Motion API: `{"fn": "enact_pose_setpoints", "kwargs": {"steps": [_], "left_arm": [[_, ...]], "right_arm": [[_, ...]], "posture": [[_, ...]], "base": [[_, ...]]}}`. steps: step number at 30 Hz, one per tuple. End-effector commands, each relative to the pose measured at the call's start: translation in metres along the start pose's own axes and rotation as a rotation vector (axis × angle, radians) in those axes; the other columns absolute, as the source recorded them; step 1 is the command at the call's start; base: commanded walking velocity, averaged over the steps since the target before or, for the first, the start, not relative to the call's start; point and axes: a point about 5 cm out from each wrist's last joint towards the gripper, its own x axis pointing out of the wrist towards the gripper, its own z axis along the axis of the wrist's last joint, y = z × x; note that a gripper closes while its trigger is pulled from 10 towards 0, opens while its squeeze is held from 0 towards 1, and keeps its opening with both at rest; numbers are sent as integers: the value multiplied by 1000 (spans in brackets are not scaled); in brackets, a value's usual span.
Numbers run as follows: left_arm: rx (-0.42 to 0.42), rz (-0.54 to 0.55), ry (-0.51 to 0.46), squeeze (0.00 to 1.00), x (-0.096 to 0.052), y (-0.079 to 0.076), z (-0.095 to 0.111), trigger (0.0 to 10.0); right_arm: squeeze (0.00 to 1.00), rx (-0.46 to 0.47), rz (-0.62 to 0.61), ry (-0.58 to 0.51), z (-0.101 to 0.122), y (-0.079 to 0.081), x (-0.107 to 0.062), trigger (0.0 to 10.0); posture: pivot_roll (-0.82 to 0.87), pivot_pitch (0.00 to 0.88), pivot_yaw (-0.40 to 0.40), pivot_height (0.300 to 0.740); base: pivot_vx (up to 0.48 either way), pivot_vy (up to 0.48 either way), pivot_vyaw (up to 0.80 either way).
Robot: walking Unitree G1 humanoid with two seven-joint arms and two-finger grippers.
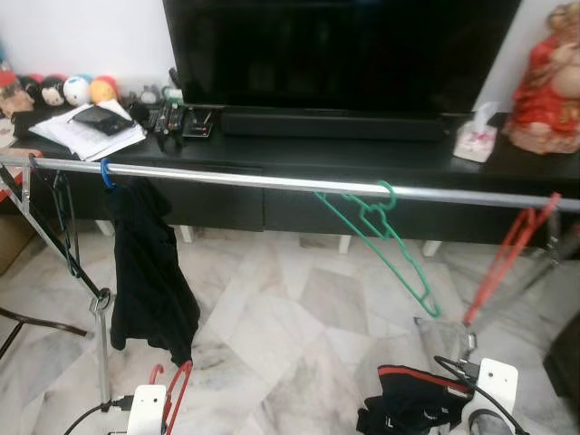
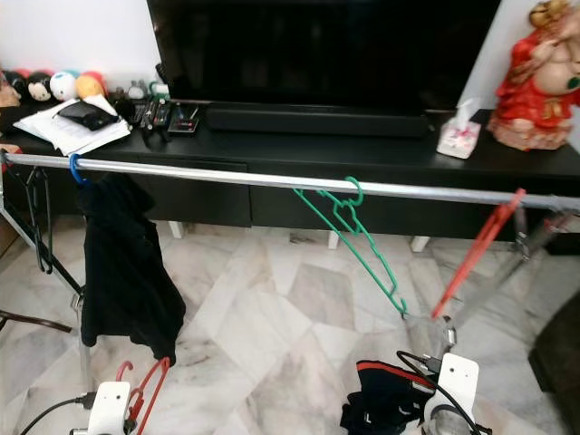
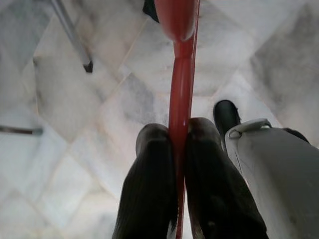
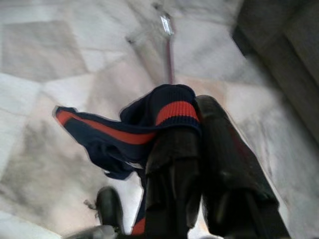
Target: Hang hanger
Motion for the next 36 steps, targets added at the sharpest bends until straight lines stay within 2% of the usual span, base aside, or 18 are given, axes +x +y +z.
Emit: {"fn": "enact_pose_setpoints", "kwargs": {"steps": [1, 36], "left_arm": [[-7, 5, 15, 0, -1, -1, -5, 10000], [-12, 2, 14, 0, 0, -5, -1, 10000]], "right_arm": [[0, 16, -8, -14, 4, -2, 1, 10000], [0, 35, -13, -56, 8, -3, 1, 10000]], "posture": [[-122, 28, 1, 740], [-126, 36, -3, 740]], "base": [[-307, 0, 0], [-309, 0, 0]]}}
